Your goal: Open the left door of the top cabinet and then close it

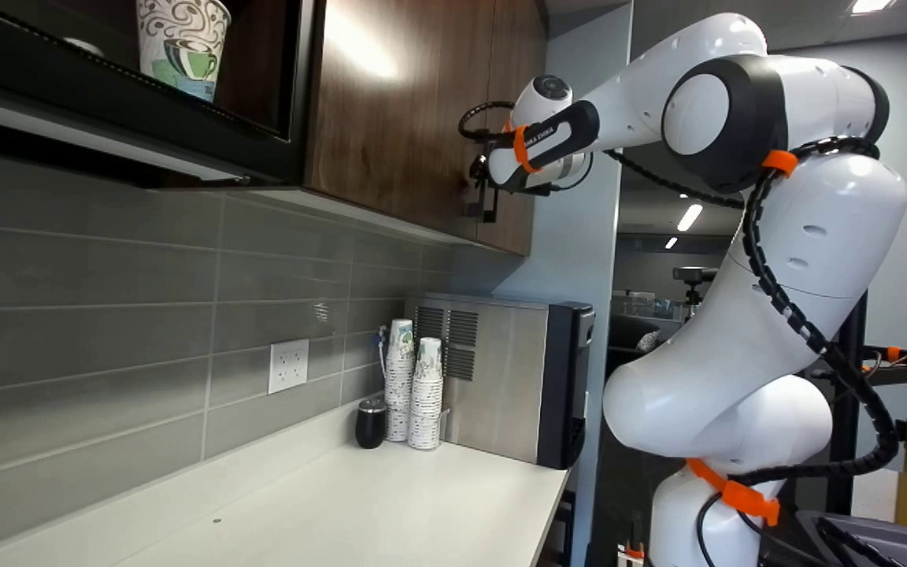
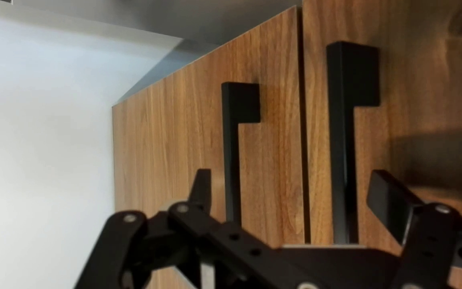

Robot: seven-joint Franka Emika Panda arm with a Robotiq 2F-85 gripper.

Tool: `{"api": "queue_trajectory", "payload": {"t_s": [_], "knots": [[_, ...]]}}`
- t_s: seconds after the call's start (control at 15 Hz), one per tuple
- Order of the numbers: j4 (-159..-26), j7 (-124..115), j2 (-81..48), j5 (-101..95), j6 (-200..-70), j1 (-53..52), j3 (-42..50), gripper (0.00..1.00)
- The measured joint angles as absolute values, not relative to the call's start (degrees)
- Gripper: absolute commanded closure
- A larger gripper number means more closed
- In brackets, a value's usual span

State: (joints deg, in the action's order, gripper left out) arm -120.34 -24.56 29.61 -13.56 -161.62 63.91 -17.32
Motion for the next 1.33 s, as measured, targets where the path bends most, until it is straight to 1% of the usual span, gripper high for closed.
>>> {"api": "queue_trajectory", "payload": {"t_s": [0.4, 0.67, 1.07, 1.33], "knots": [[-118.3, -32.9, 27.6, -20.6, -163.1, 69.6, -20.9, 0.0], [-118.2, -35.1, 27.5, -21.7, -163.6, 72.1, -22.7, 0.0], [-118.8, -34.8, 28.0, -21.7, -163.6, 71.2, -21.7, 0.0], [-120.2, -32.8, 29.5, -21.7, -163.3, 69.0, -19.3, 0.0]]}}
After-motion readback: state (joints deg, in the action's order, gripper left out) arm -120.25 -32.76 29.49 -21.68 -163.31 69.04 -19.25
